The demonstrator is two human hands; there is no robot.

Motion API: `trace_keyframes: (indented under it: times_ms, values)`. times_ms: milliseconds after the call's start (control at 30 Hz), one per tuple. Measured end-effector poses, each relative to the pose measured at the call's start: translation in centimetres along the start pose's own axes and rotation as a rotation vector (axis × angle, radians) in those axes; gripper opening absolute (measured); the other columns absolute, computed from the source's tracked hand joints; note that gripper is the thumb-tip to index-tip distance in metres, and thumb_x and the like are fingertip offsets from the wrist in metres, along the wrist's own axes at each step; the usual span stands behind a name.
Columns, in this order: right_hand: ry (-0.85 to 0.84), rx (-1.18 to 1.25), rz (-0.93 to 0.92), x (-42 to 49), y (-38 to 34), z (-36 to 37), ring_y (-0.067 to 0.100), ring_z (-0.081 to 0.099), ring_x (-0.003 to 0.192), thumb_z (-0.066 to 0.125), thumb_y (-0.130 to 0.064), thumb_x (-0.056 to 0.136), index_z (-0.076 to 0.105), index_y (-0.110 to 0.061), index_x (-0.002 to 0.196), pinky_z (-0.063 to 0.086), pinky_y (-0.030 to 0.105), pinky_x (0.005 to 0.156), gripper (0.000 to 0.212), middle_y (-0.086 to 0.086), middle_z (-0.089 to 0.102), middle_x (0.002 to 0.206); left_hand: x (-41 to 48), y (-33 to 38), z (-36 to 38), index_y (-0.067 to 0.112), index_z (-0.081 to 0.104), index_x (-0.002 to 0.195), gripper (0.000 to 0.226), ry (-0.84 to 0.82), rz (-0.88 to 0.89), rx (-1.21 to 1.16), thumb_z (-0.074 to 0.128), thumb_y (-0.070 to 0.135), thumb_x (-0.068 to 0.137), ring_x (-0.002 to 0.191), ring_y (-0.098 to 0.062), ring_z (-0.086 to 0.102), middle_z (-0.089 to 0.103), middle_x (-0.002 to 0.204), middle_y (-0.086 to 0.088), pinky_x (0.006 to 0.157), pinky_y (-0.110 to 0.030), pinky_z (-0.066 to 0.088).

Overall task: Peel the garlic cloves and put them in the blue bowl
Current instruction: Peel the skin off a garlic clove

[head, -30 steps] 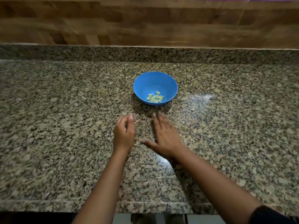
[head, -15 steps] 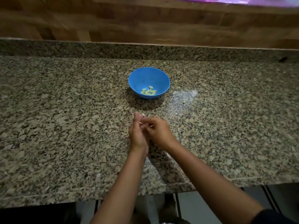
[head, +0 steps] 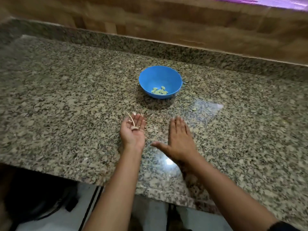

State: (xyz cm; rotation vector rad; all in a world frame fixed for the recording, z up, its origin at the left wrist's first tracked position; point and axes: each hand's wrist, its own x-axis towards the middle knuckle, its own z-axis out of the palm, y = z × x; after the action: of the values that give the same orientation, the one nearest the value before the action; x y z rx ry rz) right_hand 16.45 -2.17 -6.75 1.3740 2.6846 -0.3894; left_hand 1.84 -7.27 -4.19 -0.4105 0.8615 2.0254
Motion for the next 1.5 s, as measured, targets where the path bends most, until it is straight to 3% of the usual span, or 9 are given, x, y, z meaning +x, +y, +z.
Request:
trace_keyframes:
  times_ms: [167,300,633,833,967,1133,1200,1333,1500]
  values:
    - [0.007,-0.074,-0.381,7.2,-1.6,-1.0,0.025,-0.006,0.145,0.013,-0.071,0.087,-0.007,-0.015,0.150,-0.001,0.045,0.118,0.086,0.011,-0.008,0.157,-0.4,-0.6,-0.6,0.003,0.055,0.119,0.034,0.078,0.167,-0.127,0.038,0.025,0.099,0.096,-0.025,0.062,0.063,0.097,-0.013,0.096,-0.036,0.048]
    - [0.022,0.061,-0.690,6.6,-2.2,-1.2,0.033,0.033,0.136,0.034,-0.042,0.098,0.041,-0.015,0.141,0.026,0.043,0.111,0.051,0.015,0.036,0.148,-1.9,-1.4,-1.4,0.003,0.059,0.103,0.031,0.152,0.235,-0.211,0.037,0.025,0.099,0.090,-0.025,0.061,0.062,0.092,-0.014,0.092,-0.036,0.049]
    - [0.081,0.206,-0.616,-1.2,0.3,-1.9,0.015,0.047,0.101,0.059,-0.016,0.087,0.067,-0.012,0.110,0.040,0.021,0.091,0.025,0.001,0.063,0.110,-6.1,-4.2,-2.4,0.000,0.056,0.106,0.031,0.186,0.247,-0.249,0.038,0.025,0.100,0.097,-0.029,0.061,0.061,0.095,-0.016,0.097,-0.038,0.049]
    - [0.023,0.664,-0.350,-2.3,-2.8,-4.7,0.011,0.063,0.084,0.052,0.006,0.089,0.068,-0.006,0.103,0.053,0.015,0.075,0.025,0.009,0.068,0.106,-6.7,-5.6,-1.3,0.001,0.058,0.108,0.039,0.118,0.145,-0.129,0.034,0.030,0.100,0.088,-0.024,0.060,0.060,0.094,-0.015,0.092,-0.035,0.047]
    - [-0.111,0.549,-0.446,-3.7,-3.5,-5.6,0.013,0.062,0.101,0.057,-0.001,0.089,0.062,-0.010,0.120,0.044,0.009,0.087,0.032,0.004,0.065,0.115,-7.2,-6.4,-1.2,-0.003,0.058,0.119,0.051,0.092,0.073,-0.020,0.037,0.039,0.099,0.103,-0.030,0.065,0.064,0.114,-0.023,0.090,-0.037,0.053]
    - [0.045,0.869,-0.258,-3.3,-0.4,-5.9,0.007,0.063,0.093,0.065,-0.011,0.086,0.064,-0.013,0.115,0.054,0.025,0.086,0.029,-0.006,0.066,0.102,-6.8,-5.0,-0.4,-0.003,0.056,0.105,0.027,0.086,0.076,-0.300,0.041,0.018,0.099,0.067,-0.019,0.063,0.062,0.085,-0.015,0.063,-0.025,0.056]
    - [-0.017,0.671,-0.288,-3.8,0.9,-4.0,0.013,0.054,0.116,0.059,-0.032,0.088,0.048,-0.016,0.134,0.046,0.035,0.101,0.050,0.000,0.055,0.130,-6.7,-4.4,-0.9,-0.004,0.054,0.111,0.026,0.073,0.093,-0.401,0.043,0.015,0.098,0.068,-0.023,0.065,0.062,0.086,-0.020,0.062,-0.028,0.059]
    - [-0.082,0.004,-0.413,-4.3,1.3,0.2,0.021,-0.014,0.143,0.017,-0.067,0.089,-0.014,-0.013,0.148,-0.006,0.039,0.116,0.085,0.006,-0.019,0.153,-6.5,-3.4,-1.7,-0.002,0.053,0.102,0.020,0.094,0.128,-0.436,0.042,0.014,0.098,0.068,-0.026,0.066,0.061,0.083,-0.021,0.072,-0.034,0.059]
    - [-0.020,-0.111,-0.507,0.4,-1.9,0.6,0.022,-0.017,0.143,0.004,-0.054,0.096,-0.014,-0.015,0.148,-0.010,0.040,0.116,0.068,0.008,-0.018,0.155,-6.0,-2.9,-2.0,-0.003,0.054,0.102,0.022,0.124,0.136,-0.443,0.043,0.016,0.098,0.080,-0.029,0.065,0.060,0.090,-0.022,0.069,-0.035,0.060]
